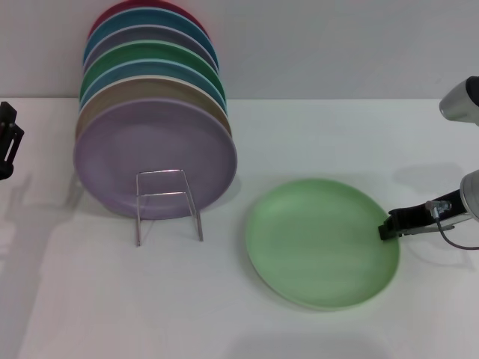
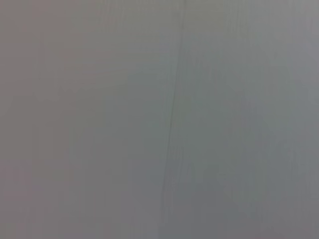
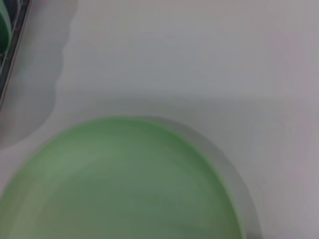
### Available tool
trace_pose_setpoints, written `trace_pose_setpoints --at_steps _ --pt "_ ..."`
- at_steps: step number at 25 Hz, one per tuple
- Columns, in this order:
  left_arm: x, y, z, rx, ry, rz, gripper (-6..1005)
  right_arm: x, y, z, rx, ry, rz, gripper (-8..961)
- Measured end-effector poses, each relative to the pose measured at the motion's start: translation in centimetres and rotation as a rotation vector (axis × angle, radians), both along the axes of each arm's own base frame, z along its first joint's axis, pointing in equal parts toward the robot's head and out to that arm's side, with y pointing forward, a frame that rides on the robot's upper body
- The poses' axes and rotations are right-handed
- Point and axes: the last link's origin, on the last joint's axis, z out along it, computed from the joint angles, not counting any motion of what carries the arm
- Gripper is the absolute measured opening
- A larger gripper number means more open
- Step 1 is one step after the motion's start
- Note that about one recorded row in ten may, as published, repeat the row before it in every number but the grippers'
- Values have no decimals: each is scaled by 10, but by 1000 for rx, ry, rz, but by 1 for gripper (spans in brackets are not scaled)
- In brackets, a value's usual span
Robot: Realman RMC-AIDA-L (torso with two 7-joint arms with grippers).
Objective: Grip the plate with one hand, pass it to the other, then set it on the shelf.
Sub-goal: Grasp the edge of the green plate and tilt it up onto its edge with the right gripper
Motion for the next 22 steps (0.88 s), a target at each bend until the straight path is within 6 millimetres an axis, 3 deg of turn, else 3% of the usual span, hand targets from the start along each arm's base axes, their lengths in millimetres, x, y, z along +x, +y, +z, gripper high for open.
trace_pose_setpoints --at_steps 9,22 --pt "-2 -1 1 0 3 7 758 -2 3 7 56 -6 48 40" --pt "-5 -1 1 -2 19 22 753 -24 8 46 247 -36 191 21"
